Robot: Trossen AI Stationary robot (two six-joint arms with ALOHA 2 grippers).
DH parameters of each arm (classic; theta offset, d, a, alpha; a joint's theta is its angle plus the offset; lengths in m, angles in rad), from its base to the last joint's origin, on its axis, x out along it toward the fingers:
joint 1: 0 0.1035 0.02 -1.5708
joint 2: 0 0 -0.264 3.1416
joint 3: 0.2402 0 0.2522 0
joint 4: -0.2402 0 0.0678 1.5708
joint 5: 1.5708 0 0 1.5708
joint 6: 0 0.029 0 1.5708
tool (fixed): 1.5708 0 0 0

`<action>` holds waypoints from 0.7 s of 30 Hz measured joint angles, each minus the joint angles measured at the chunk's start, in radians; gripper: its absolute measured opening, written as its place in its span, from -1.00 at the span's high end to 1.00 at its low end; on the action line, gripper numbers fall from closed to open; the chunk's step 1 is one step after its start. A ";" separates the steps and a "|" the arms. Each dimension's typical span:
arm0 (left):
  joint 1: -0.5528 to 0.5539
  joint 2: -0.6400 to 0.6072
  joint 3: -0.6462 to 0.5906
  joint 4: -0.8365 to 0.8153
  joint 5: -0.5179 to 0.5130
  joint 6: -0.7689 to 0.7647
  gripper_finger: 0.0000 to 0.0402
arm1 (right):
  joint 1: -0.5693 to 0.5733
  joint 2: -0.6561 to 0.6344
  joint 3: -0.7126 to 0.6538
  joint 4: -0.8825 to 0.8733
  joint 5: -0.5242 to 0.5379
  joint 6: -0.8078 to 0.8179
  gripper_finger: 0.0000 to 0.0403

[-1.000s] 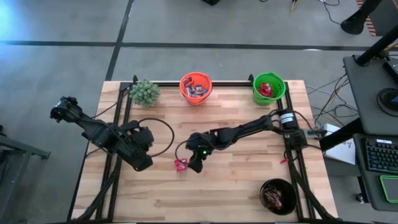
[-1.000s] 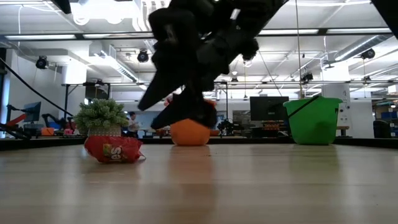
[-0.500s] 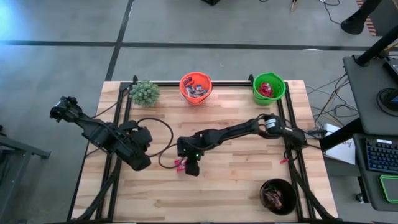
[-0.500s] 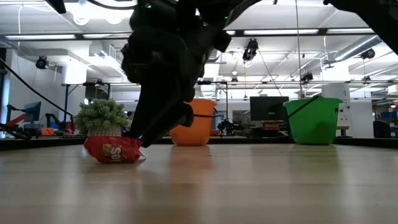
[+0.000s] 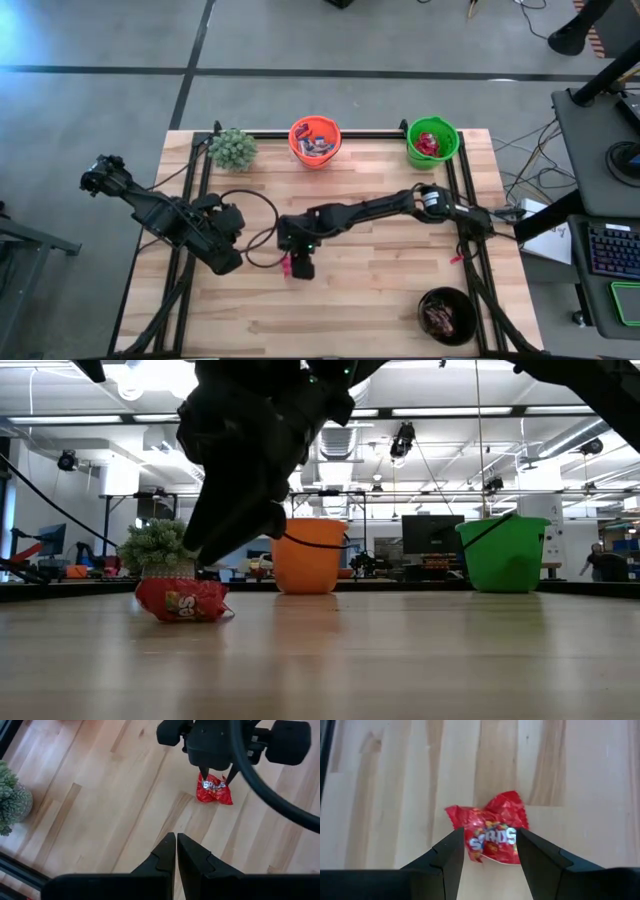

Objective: Organize candy in baskets
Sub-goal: Put the red candy into the green bucket

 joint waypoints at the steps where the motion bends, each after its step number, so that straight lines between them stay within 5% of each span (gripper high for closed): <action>1: 0.000 0.000 0.000 0.000 0.000 0.000 1.00 | -0.003 0.000 -0.004 0.001 0.000 -0.007 0.16; 21: 0.000 0.000 0.000 -0.023 -0.001 0.020 1.00 | -0.015 0.051 -0.027 0.040 -0.014 0.028 0.16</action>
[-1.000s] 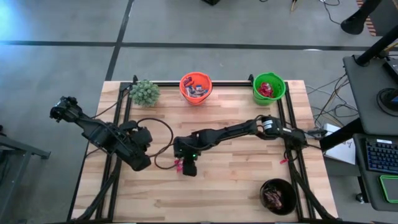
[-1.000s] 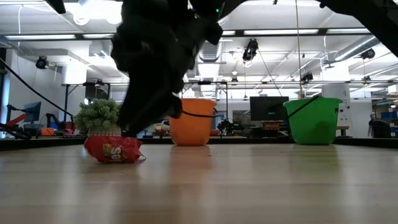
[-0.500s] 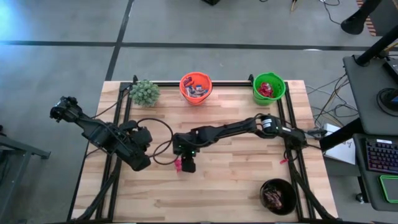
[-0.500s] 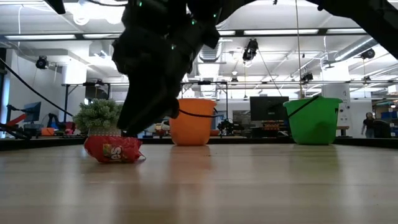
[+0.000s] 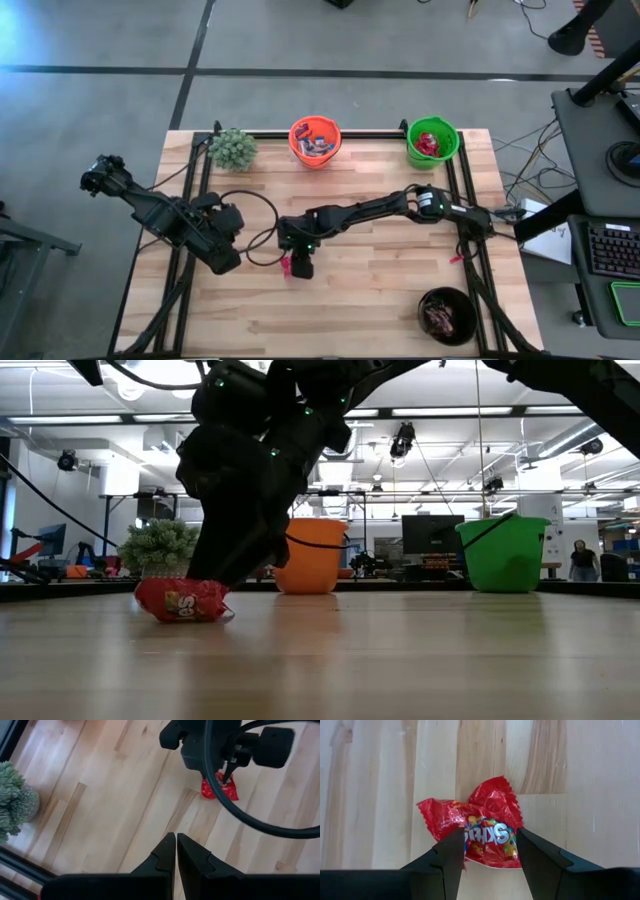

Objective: Organize candy in baskets
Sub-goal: Put the red candy into the green bucket

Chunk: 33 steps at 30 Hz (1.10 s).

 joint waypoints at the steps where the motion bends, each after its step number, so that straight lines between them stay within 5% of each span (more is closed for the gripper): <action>1: 0.000 0.000 0.000 -0.005 -0.001 0.000 1.00 | 0.000 0.000 -0.001 0.002 -0.004 -0.001 0.16; 15: 0.000 0.000 0.000 -0.021 -0.008 0.000 1.00 | -0.007 -0.006 -0.128 0.151 0.006 0.053 0.19; 19: 0.000 0.000 0.000 -0.020 -0.008 0.016 1.00 | -0.012 -0.008 -0.165 0.201 0.005 0.094 0.35; 25: 0.000 0.000 0.000 -0.020 -0.008 0.026 1.00 | -0.018 -0.008 -0.178 0.220 0.004 0.118 0.86; 33: 0.000 0.000 0.000 -0.019 -0.008 0.017 1.00 | -0.026 -0.007 -0.132 0.171 -0.065 0.183 0.95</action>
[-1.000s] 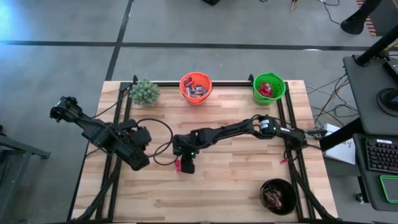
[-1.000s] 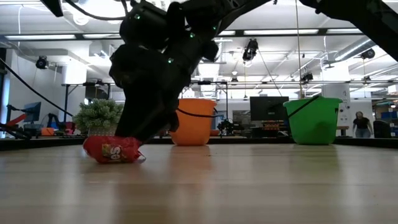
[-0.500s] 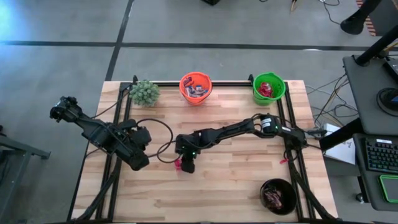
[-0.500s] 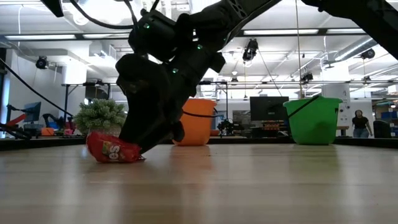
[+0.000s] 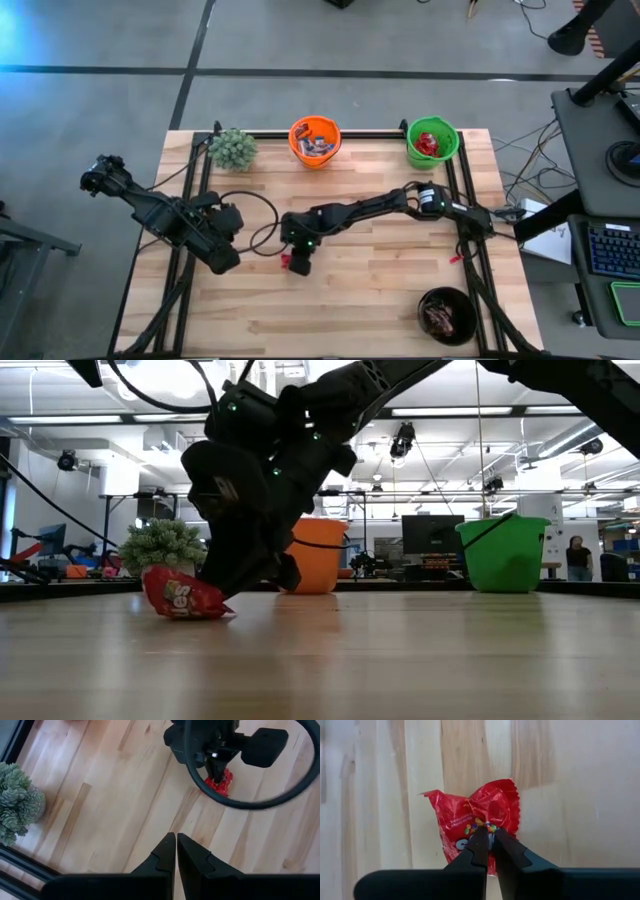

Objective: Organize candy in baskets
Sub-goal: Put the red candy into the green bucket

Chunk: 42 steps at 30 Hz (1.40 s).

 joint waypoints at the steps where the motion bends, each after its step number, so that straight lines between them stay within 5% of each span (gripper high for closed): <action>1: 0.000 0.000 0.000 0.001 0.000 -0.008 1.00 | 0.001 -0.002 0.012 -0.019 0.000 -0.001 0.96; 11: 0.000 0.000 0.000 0.001 0.000 -0.011 1.00 | 0.003 -0.009 0.119 -0.205 0.018 -0.047 0.96; 42: 0.000 -0.002 0.000 0.000 0.000 0.053 1.00 | -0.015 -0.169 0.122 -0.433 0.107 -0.045 0.96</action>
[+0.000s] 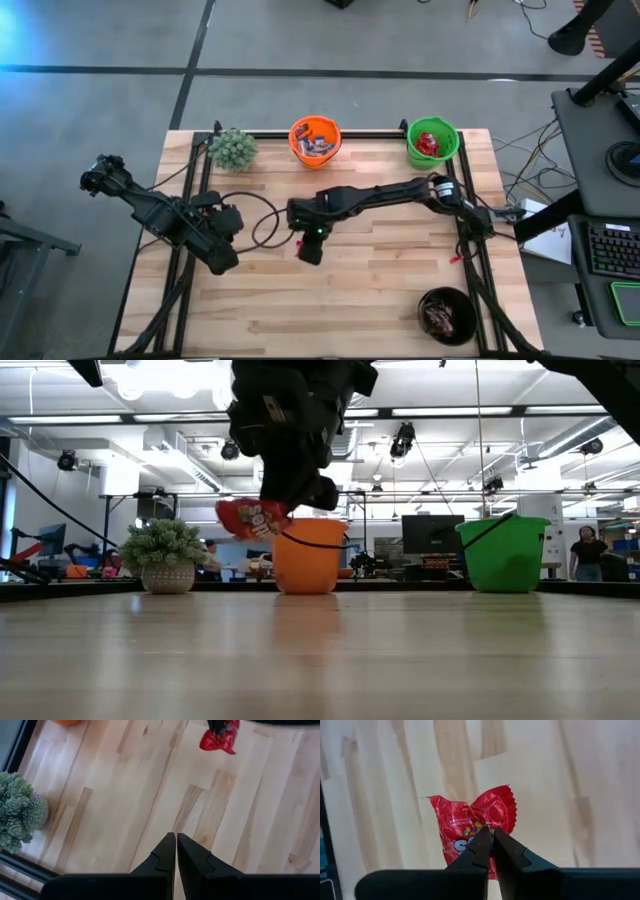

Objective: Organize candy in baskets
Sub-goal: Put the red candy into the green bucket

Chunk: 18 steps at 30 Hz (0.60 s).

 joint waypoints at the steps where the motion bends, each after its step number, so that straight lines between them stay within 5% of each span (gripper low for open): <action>1: 0.000 0.000 0.000 0.000 0.000 0.002 1.00 | -0.005 -0.003 0.000 -0.009 0.001 -0.006 0.96; 18: 0.000 -0.002 0.000 0.011 0.009 -0.010 1.00 | -0.196 -0.098 -0.001 -0.200 0.029 -0.144 0.96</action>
